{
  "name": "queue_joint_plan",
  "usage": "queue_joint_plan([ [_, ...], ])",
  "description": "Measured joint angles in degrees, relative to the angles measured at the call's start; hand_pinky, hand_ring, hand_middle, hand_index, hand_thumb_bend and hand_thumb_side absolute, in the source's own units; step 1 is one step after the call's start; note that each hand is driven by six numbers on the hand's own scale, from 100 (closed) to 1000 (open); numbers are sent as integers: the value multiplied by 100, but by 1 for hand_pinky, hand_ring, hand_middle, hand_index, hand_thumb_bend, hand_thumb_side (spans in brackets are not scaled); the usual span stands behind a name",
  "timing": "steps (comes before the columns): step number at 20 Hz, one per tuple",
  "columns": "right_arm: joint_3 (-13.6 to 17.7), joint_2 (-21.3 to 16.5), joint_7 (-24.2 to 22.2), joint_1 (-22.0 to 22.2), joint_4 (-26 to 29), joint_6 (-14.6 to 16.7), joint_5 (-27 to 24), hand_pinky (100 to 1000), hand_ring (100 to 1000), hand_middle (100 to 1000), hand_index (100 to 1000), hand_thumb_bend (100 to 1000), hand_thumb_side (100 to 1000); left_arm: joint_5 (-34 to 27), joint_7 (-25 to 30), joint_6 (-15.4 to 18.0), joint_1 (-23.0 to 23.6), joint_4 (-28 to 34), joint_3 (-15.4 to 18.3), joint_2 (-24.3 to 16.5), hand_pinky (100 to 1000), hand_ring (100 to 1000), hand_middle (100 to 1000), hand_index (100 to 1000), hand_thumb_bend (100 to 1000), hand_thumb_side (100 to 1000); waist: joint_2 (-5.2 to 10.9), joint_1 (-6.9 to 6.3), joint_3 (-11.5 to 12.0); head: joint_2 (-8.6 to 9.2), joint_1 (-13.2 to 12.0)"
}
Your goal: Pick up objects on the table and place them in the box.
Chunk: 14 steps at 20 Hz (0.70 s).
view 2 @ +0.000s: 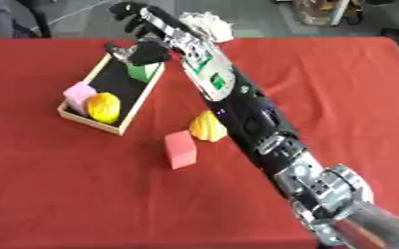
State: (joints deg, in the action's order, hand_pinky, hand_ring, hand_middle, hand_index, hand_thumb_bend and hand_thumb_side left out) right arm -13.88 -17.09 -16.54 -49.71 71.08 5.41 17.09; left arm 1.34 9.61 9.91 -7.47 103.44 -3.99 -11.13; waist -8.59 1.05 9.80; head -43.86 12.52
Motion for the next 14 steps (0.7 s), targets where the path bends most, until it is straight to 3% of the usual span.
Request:
queue_joint_plan([
  [7,-181,-1120,-1246,1061,1348,508,-84,788,835,870,937,330,176,58,-60,9,50,-32,65,-5,815,735,756,817,623,458,49,1,-278,0,-182],
  [12,-202,-1501,-2034,1486,1586,702,347,796,849,877,940,310,119,81,-72,6,56,-34,66,-5,815,736,757,817,623,458,49,1,-314,2,-230],
  [13,-214,-1517,-2145,1539,1577,730,465,796,850,876,940,370,100,82,-72,5,58,-34,66,-5,815,736,757,817,623,458,49,1,-314,2,-231],
  [14,-238,-1521,-2243,1578,1552,767,589,796,851,878,939,311,113,83,-73,5,64,-34,66,-5,815,736,757,817,623,459,49,1,-314,2,-231],
])
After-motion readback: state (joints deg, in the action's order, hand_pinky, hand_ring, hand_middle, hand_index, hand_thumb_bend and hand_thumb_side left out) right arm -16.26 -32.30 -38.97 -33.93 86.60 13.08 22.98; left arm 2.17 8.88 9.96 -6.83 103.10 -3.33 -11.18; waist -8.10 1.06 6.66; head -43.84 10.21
